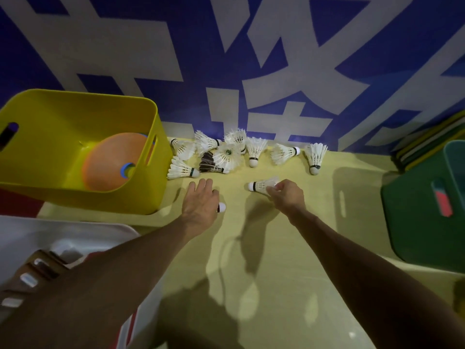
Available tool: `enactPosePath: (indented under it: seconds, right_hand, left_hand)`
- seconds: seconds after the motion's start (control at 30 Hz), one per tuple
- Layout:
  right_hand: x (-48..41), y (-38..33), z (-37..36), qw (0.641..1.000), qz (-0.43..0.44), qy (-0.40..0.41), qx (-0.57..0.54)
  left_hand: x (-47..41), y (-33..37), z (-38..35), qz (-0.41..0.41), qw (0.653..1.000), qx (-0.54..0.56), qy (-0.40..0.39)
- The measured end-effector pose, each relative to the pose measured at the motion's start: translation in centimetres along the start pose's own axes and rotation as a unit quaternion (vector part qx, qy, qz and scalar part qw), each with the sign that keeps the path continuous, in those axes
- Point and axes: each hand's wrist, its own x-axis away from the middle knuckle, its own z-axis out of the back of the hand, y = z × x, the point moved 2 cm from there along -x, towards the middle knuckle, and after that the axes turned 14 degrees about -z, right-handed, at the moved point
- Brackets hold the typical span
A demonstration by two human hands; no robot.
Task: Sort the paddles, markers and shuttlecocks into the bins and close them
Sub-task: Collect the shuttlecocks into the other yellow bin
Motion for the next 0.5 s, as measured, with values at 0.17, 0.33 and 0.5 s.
enactPosePath:
  seconds: [0.17, 0.33, 0.5]
  right_hand:
    - [1.8, 3.3, 1.0, 0.991, -0.033, 0.015, -0.131]
    - [3.8, 7.0, 3.4, 0.984, -0.047, -0.034, -0.171]
    - [5.5, 10.1, 7.1, 0.973, -0.048, -0.077, -0.212]
  left_hand:
    - [1.6, 2.5, -0.2, 0.017, 0.995, 0.1, -0.016]
    - [3.4, 6.2, 1.0, 0.063, 0.93, 0.361, 0.01]
    - [5.4, 9.1, 4.5, 0.127, 0.819, 0.549, 0.11]
